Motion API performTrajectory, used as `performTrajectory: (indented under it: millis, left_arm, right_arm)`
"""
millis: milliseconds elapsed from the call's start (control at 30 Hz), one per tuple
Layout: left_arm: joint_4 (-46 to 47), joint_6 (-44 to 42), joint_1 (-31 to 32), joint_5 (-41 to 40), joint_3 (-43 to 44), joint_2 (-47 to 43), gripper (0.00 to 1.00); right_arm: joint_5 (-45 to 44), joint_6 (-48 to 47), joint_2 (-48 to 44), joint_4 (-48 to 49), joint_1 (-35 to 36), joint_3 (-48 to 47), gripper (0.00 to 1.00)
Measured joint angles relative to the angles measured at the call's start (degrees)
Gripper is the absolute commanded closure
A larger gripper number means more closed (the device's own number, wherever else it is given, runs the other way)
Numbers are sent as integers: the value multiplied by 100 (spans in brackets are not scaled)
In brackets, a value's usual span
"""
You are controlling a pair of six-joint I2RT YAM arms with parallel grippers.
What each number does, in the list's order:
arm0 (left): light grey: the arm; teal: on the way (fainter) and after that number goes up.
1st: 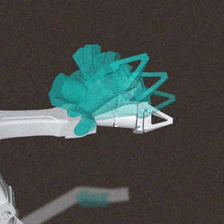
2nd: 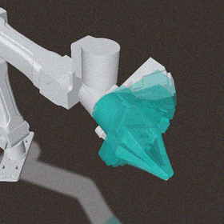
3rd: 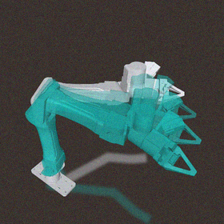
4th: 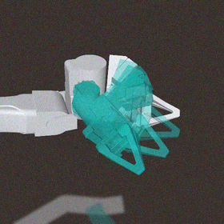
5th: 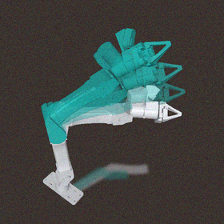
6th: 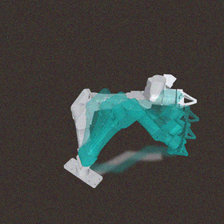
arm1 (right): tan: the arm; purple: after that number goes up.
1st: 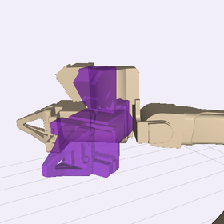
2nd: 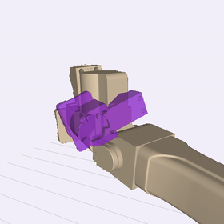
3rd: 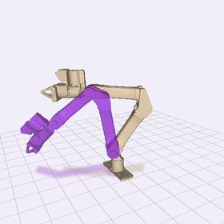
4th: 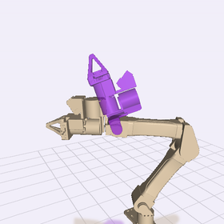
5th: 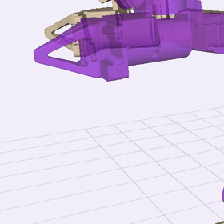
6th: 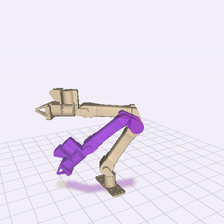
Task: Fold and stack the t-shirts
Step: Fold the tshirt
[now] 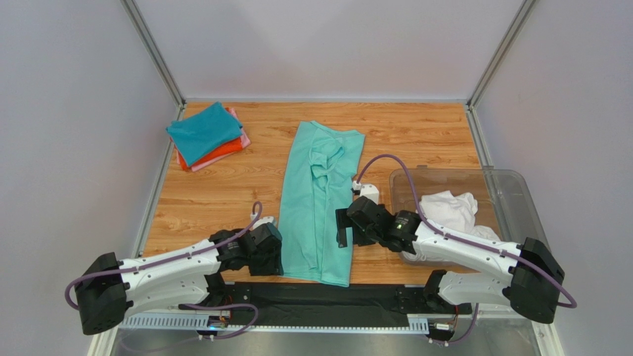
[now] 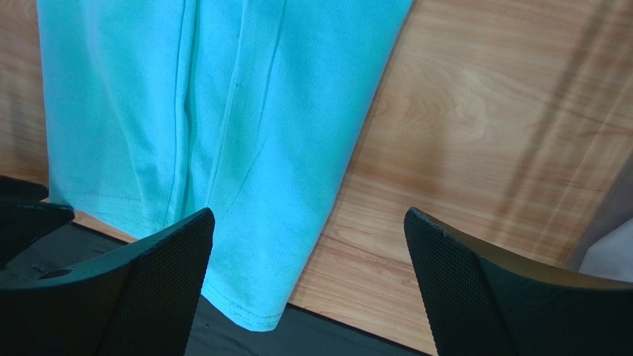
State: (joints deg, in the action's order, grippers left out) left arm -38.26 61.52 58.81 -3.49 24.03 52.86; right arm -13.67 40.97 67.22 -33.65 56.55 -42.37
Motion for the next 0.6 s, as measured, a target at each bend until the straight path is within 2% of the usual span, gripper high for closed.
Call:
performTrajectory:
  millis: [200,267,300,333,600]
  left_arm:
    - [282,-4,0,90,-4,256,74]
    - [332,-2,0,105,-11,291,85]
    - [337,-9,0,107,-17,302,97]
    - [341,9,0,109,-31,306,100]
    - [363,-11,-2,166,-129,133,100]
  right_arm:
    - [-168,382,-275,24,472,190,0]
    - [-203,485,-284,17,614,267,0]
    - [-214,535,-282,13,704,308,0]
    - [-227,584,-280,0,835,348,0]
    - [-175,914,-26,-42,2107,393,2]
